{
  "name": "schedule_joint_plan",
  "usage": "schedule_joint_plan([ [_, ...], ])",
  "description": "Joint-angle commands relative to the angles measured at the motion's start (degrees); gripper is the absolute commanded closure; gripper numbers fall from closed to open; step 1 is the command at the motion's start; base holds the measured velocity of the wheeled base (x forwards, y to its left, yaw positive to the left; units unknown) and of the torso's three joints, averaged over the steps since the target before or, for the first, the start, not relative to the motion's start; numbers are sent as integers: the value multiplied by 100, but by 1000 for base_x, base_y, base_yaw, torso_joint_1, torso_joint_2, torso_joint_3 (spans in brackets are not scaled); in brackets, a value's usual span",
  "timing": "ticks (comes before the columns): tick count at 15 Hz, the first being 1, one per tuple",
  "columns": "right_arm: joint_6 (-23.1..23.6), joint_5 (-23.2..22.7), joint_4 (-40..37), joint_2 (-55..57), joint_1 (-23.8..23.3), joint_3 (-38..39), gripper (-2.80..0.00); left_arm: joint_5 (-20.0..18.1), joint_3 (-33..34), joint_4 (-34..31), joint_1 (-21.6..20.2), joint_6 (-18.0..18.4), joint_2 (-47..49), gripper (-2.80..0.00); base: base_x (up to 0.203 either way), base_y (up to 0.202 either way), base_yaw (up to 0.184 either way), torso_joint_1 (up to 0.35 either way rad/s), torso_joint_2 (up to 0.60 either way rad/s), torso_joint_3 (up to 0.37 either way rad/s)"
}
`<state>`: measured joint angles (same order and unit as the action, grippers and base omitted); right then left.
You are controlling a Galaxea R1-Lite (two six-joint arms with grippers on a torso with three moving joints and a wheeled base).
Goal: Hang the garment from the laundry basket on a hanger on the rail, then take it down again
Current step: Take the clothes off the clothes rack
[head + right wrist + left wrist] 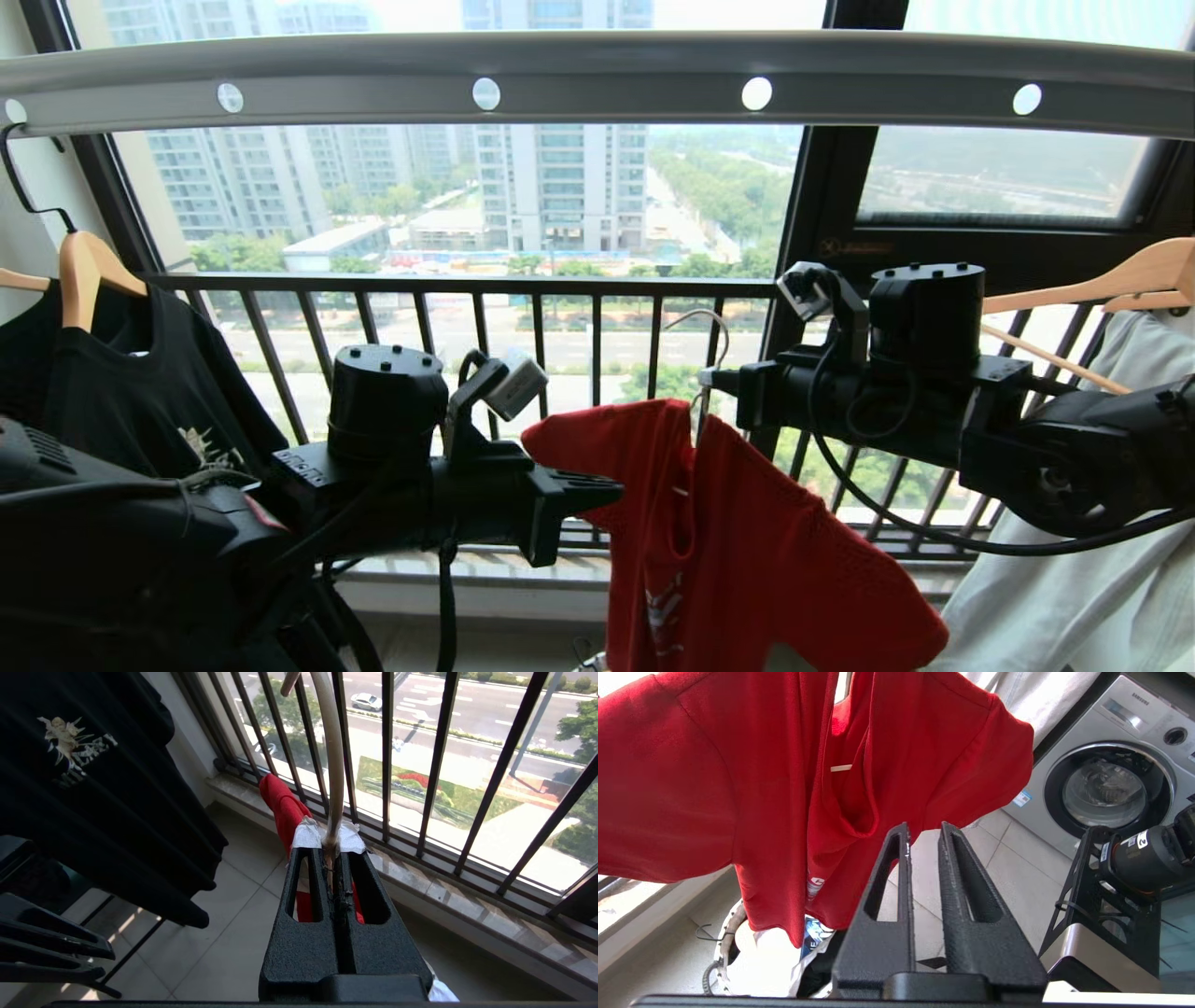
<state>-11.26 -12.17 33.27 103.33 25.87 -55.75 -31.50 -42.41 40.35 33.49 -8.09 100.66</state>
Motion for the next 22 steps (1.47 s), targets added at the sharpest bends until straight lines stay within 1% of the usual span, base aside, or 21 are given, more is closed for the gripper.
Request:
schedule_joint_plan([
  [1, -121, 109, 22, -20, 171, -54, 0, 5, -31, 34, 31, 1, 232, -280, 0, 0, 0, 0, 0, 0],
  [2, -160, 194, 22, -31, 252, -65, 0, 131, -85, 34, 34, 8, 301, -280, 0, 0, 0, 0, 0, 0],
  [4, -201, 384, 22, -24, 402, -106, 0, 725, -196, 39, 108, 39, 448, -280, 0, 0, 0, 0, 0, 0],
  [5, -260, 448, 22, -24, 474, -120, 0, 941, -244, 42, 157, 60, 466, -280, 0, 0, 0, 0, 0, 0],
  [6, -279, 521, 22, -19, 553, -121, 0, 1050, -305, 39, 166, 116, 427, -280, 0, 0, 0, 0, 0, 0],
  [7, -282, 549, 22, -23, 605, -121, 0, 1231, -325, 35, 166, 246, 351, -280, 0, 0, 0, 0, 0, 0],
  [9, -296, 549, 14, -33, 652, -121, 0, 1894, -364, 34, 164, 642, 262, -280, 0, 0, 0, 0, 0, 0],
  [10, -297, 549, 13, -36, 674, -121, 0, 2183, -386, 34, 196, 785, 274, -280, 0, 0, 0, 0, 0, 0],
  [12, -306, 572, 13, -68, 742, -121, 0, 2552, -434, 26, 300, 899, 360, -280, 0, 0, 0, 0, 0, 0],
  [14, -305, 630, 13, -112, 773, -129, 0, 2988, -460, 32, 374, 1193, 476, -280, 0, 0, 0, 0, 0, 0],
  [15, -306, 654, 13, -112, 798, -129, 0, 3150, -460, 38, 494, 1251, 522, -280, 0, 0, 0, 0, 0, 0],
  [17, -346, 746, 1, -94, 849, -173, 0, 3227, -418, 43, 674, 1265, 557, -280, 0, 0, 0, 0, 0, 0],
  [18, -424, 783, -7, -85, 865, -219, 0, 3297, -413, 43, 692, 1270, 596, -280, 0, 0, 0, 0, 0, 0],
  [19, -447, 786, -22, -94, 876, -252, 0, 3491, -432, 47, 695, 1280, 659, -280, 0, 0, 0, 0, 0, 0],
  [20, -448, 786, -22, -95, 894, -252, 0, 3593, -457, 52, 737, 1284, 706, -280, 0, 0, 0, 0, 0, 0],
  [22, -456, 821, -22, -94, 938, -261, 0, 3659, -460, 52, 800, 1283, 744, -280, 0, 0, 0, 0, 0, 0],
])
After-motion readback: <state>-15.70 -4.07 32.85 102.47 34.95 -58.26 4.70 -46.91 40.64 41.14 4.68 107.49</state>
